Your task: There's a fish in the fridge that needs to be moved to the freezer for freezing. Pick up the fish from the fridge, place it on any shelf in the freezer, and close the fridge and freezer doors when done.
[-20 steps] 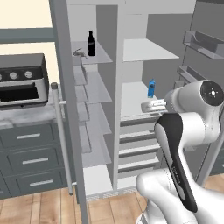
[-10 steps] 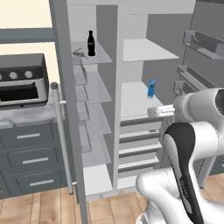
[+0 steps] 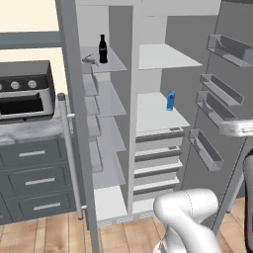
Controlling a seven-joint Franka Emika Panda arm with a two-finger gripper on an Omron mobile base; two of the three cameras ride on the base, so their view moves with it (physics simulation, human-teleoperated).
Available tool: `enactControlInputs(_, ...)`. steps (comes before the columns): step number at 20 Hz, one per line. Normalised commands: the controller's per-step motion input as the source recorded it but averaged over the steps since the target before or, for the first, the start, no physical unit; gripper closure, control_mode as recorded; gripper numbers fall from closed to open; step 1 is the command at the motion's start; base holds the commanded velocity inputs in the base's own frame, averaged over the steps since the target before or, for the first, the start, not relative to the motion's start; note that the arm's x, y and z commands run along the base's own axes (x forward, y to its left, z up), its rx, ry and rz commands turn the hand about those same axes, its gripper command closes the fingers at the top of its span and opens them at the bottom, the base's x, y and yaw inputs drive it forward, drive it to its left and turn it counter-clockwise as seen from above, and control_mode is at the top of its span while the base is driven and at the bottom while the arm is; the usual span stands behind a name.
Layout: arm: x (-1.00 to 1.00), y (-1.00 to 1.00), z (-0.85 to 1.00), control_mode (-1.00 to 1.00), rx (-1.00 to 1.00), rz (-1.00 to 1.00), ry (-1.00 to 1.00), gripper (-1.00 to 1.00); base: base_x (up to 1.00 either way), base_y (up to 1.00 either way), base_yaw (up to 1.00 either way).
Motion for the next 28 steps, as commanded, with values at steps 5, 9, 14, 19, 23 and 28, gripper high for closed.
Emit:
enactControlInputs(5,0.0,-0.98,-0.32,-1.0,0.0,0.0,-0.3,-1.0,0.0,0.0,0.0)
enactControlInputs(9,-0.18,-0.96,-0.34,-1.0,0.0,0.0,-0.21,-1.0,0.0,0.0,0.0)
enactControlInputs(14,-0.03,-0.88,-0.57,-1.0,-0.01,-0.02,-0.21,-1.0,0.0,0.0,0.0)
enactControlInputs(19,0.13,-0.97,-0.43,-1.0,0.0,-0.07,-0.03,-1.0,0.0,0.0,0.0)
enactControlInputs(23,0.26,-0.81,-0.53,-1.0,0.0,-0.01,-0.16,-1.0,0.0,0.0,0.0)
enactControlInputs(28,0.37,-0.71,-0.44,-1.0,0.0,0.01,-0.23,-1.0,0.0,0.0,0.0)
